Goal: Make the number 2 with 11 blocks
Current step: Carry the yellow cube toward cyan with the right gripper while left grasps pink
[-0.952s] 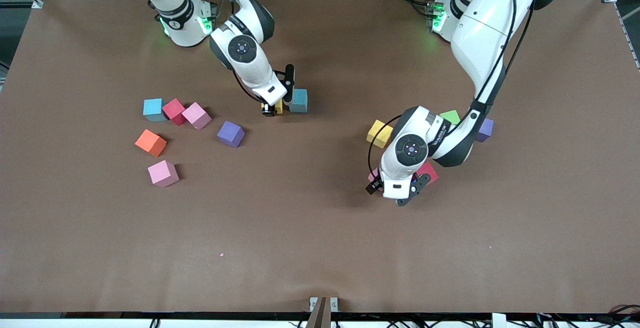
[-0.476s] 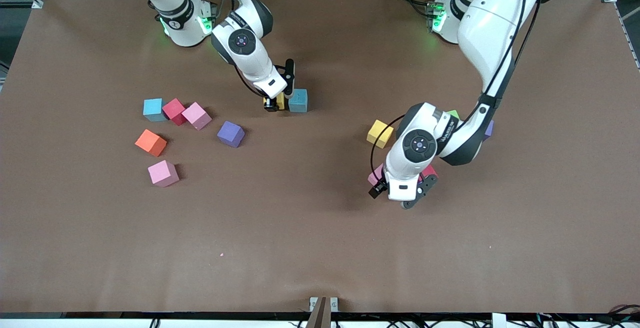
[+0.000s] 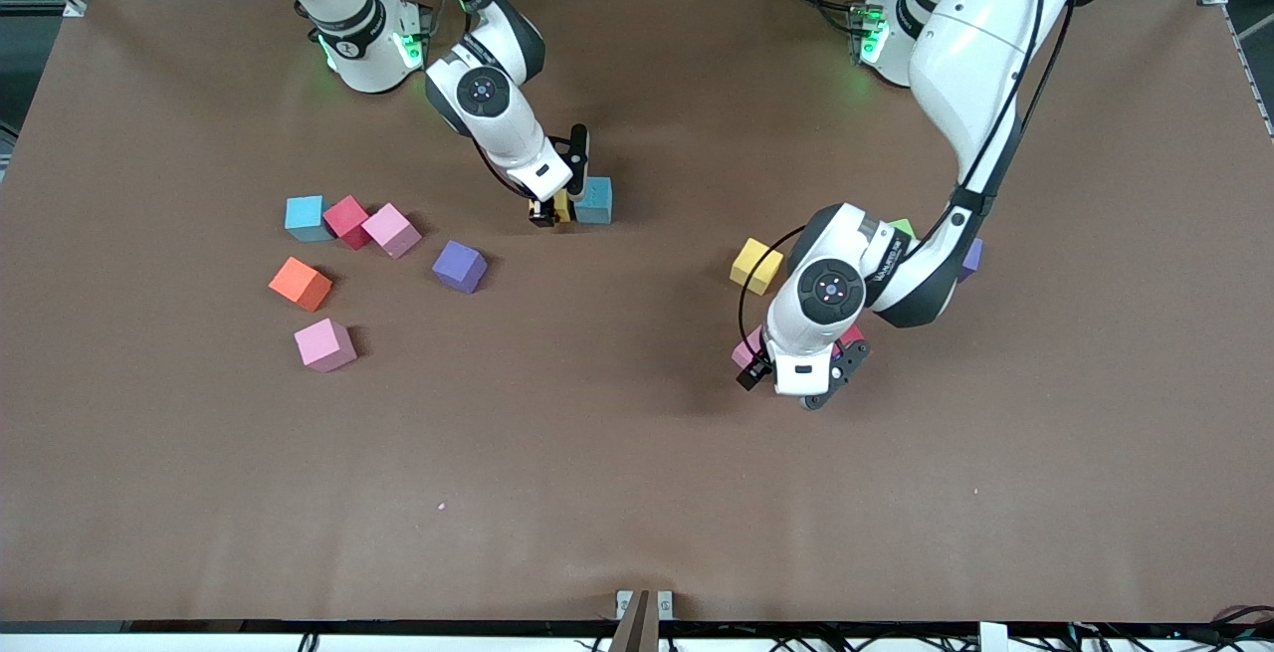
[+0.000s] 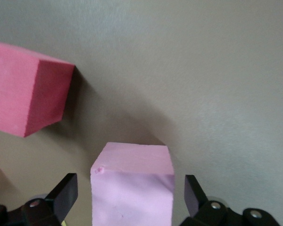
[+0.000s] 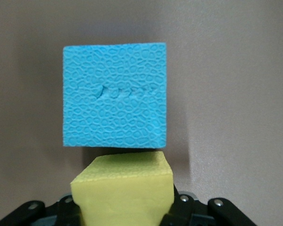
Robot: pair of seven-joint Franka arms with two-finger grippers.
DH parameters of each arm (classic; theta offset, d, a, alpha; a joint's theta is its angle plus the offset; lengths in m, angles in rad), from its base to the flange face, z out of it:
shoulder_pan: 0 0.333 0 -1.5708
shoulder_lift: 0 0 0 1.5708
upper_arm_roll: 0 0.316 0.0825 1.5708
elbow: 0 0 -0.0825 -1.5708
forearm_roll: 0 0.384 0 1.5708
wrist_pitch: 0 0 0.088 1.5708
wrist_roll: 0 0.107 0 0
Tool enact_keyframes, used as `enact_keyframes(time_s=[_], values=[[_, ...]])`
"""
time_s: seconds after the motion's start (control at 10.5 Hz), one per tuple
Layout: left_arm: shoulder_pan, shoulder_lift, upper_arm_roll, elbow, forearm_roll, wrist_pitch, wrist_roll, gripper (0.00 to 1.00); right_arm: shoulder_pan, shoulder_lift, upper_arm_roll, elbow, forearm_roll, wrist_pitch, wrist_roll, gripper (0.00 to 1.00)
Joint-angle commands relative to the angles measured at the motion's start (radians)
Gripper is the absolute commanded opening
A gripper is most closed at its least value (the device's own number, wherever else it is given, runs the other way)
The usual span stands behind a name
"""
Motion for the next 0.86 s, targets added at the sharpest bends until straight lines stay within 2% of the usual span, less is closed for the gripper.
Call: enact_keyframes(time_s=[0.0, 0.38, 0.57, 0.67, 0.76], values=[[-0.005, 0.020, -0.001, 0.007, 0.029, -0.005, -0.033, 1.00, -0.004, 0.016, 0.019, -0.002, -0.005, 0.016, 0.052, 0.45], [-0.012, 0.033, -0.001, 0.005, 0.029, 0.000, -0.033, 1.00, 0.003, 0.018, 0.019, -0.001, -0.007, 0.016, 0.069, 0.44], [-0.012, 0.031, -0.003, 0.005, 0.027, -0.002, -0.036, 0.52, 0.011, 0.018, 0.019, 0.001, -0.007, 0.016, 0.073, 0.44], [-0.010, 0.025, -0.003, 0.004, 0.024, -0.003, -0.039, 0.40, 0.011, 0.022, 0.019, 0.001, -0.007, 0.016, 0.073, 0.44], [-0.006, 0.016, -0.003, 0.007, 0.023, -0.005, -0.068, 0.40, 0.011, 0.025, 0.019, 0.002, -0.008, 0.019, 0.073, 0.44]])
